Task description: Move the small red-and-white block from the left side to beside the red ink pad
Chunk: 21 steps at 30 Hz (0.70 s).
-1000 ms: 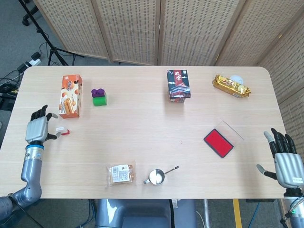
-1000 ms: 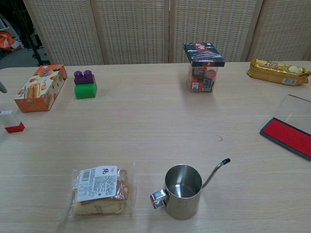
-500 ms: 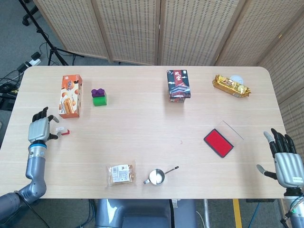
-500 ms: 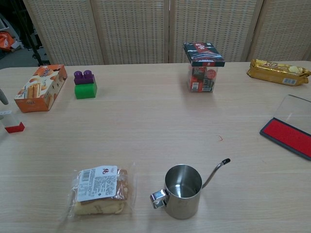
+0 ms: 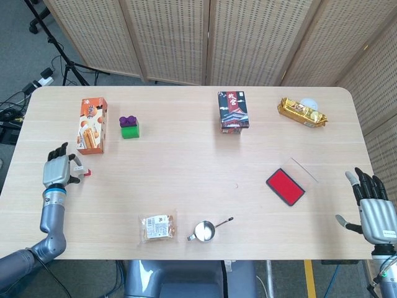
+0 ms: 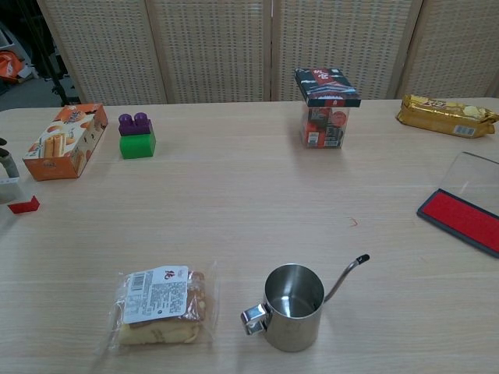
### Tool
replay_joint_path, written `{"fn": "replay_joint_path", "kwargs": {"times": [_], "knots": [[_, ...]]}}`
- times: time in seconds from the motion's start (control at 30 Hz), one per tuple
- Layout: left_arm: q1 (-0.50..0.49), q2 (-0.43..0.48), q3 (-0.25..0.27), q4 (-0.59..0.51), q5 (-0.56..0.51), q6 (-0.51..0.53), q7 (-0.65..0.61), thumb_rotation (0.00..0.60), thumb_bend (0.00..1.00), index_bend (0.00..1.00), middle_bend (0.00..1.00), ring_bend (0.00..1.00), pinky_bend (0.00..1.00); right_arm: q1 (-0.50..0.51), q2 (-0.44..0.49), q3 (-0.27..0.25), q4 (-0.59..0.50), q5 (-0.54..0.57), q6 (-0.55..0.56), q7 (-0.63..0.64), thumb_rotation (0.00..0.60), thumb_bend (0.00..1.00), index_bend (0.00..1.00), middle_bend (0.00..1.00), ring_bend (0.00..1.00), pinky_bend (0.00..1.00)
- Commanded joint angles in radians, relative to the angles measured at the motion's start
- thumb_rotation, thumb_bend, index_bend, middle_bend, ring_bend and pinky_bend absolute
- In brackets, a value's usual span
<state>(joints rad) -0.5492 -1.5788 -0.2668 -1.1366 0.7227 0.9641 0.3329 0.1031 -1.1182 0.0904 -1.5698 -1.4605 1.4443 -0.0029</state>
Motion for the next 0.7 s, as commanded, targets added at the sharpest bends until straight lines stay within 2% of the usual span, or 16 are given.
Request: {"fn": "replay_joint_path", "kwargs": {"times": [0.03,0.2,0.4,0.53,0.7], "knots": [[-0.002,-0.002,-0.002,0.004,-0.007,-0.001,0.007,0.6,0.34,0.54,0.0,0.0,0.0,0.0,0.001,0.0,0.001,0.002,-0.001,0.004,0.6,0.0,0.0,0.0,0.0,0.0],[-0.004,0.0,-0.006,-0.002,-0.01,-0.003,0.01,0.6,0.43,0.55,0.0,0.0,0.0,0.002,0.003,0.001,0.003,0.005,-0.005,0.009,0.6,0.0,0.0,0.0,0.0,0.0],[0.001,0.027,-0.011,-0.058,0.005,0.018,0.008,0.6,0.43,0.55,0.0,0.0,0.0,0.002,0.004,0.003,0.003,0.01,-0.008,0.015,0.6,0.0,0.0,0.0,0.0,0.0],[0.005,0.069,-0.02,-0.159,0.046,0.068,0.009,0.6,0.44,0.55,0.0,0.0,0.0,0.002,0.006,0.003,0.003,0.012,-0.008,0.018,0.6,0.0,0.0,0.0,0.0,0.0],[-0.033,0.122,-0.034,-0.366,0.153,0.139,0.062,0.6,0.44,0.55,0.0,0.0,0.0,0.004,0.008,0.005,0.001,0.015,-0.012,0.027,0.6,0.0,0.0,0.0,0.0,0.0]]}}
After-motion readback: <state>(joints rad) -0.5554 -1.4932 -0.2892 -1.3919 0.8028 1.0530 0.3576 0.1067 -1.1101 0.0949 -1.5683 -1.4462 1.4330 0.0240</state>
